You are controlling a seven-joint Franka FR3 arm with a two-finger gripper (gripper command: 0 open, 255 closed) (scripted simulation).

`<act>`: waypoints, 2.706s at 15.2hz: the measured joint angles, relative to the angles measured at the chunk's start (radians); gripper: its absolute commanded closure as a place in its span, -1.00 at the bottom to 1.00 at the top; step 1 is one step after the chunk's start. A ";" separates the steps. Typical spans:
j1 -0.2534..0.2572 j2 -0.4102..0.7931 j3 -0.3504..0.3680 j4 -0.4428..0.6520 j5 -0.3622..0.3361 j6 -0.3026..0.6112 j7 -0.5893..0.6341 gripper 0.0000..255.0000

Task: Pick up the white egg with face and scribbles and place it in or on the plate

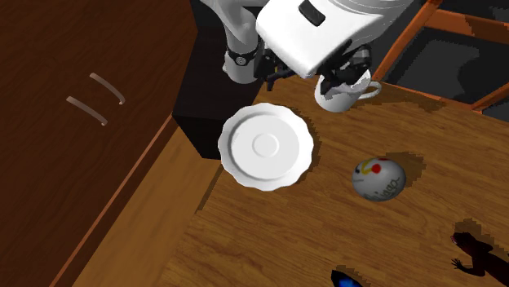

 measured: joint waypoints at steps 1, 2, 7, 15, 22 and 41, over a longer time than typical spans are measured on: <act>0.005 0.044 0.017 0.042 -0.002 -0.003 0.030 -1.00; 0.009 0.075 0.029 0.078 -0.004 -0.014 0.055 -1.00; 0.041 0.290 0.087 0.307 -0.043 -0.058 0.185 -1.00; 0.164 0.679 0.126 0.775 -0.144 -0.194 0.372 -1.00; 0.212 0.808 0.121 0.905 -0.175 -0.212 0.413 -1.00; 0.195 0.768 0.123 0.802 -0.166 -0.143 0.413 1.00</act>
